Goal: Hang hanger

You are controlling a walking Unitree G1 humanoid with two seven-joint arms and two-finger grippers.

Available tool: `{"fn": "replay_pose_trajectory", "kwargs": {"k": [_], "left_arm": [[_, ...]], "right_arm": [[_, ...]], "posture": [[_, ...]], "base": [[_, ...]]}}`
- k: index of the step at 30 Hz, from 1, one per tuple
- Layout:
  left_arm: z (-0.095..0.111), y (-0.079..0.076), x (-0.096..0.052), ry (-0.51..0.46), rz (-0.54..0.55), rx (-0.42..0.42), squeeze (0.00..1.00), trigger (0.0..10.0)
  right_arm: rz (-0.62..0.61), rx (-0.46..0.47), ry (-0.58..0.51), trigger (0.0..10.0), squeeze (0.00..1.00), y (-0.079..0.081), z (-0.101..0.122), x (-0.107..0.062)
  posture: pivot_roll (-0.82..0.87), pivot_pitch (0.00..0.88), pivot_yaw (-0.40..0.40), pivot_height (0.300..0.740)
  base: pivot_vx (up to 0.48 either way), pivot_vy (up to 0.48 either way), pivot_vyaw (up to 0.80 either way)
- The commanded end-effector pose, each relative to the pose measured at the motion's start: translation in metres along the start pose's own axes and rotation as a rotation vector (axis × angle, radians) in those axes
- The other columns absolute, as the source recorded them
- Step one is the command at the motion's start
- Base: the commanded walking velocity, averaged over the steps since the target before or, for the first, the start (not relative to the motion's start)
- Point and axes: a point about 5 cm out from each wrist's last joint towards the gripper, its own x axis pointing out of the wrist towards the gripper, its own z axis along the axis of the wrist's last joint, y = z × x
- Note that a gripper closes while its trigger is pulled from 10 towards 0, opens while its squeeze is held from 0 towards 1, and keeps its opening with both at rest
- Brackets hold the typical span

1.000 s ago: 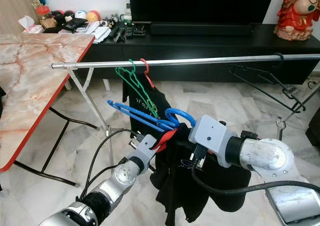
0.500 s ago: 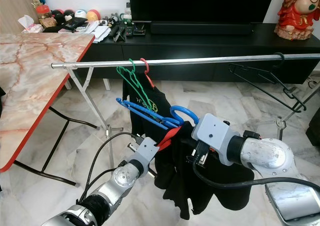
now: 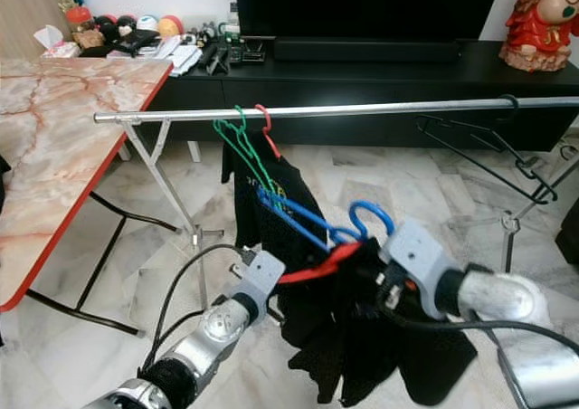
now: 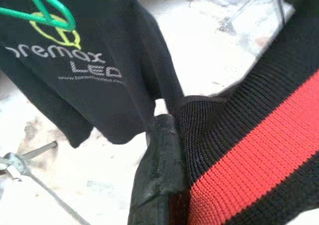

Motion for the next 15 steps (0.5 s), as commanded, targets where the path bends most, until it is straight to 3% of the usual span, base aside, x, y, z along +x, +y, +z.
{"fn": "replay_pose_trajectory", "kwargs": {"k": [1,3,8,12,15], "left_arm": [[-0.008,0.005,-0.004,0.028,0.016,-0.017,0.00,0.0],[-0.009,0.005,-0.004,0.028,0.013,-0.018,0.00,0.0],[-0.009,0.003,-0.006,0.020,-0.008,-0.011,0.00,0.0],[-0.009,0.003,-0.006,0.021,-0.014,-0.008,0.00,0.0],[-0.009,0.003,-0.007,0.023,-0.024,-0.003,0.00,0.0]], "right_arm": [[0.002,0.016,-0.027,0.0,0.00,-0.006,-0.003,-0.013],[0.042,0.028,-0.039,0.0,0.00,-0.003,-0.007,-0.016],[0.125,0.089,0.070,0.0,0.00,-0.001,-0.045,-0.031],[0.165,0.102,0.075,0.0,0.00,0.001,-0.051,-0.037],[0.188,0.051,0.203,0.0,0.00,-0.001,-0.067,-0.047]], "posture": [[-0.14,0.133,0.029,0.740],[-0.14,0.133,0.028,0.740],[-0.14,0.132,0.031,0.740],[-0.14,0.130,0.031,0.740],[-0.14,0.125,0.040,0.740]], "base": [[0.000,0.000,0.00],[0.000,0.000,0.00],[0.000,0.000,0.00],[0.000,0.000,0.00],[0.000,0.000,0.00]]}}
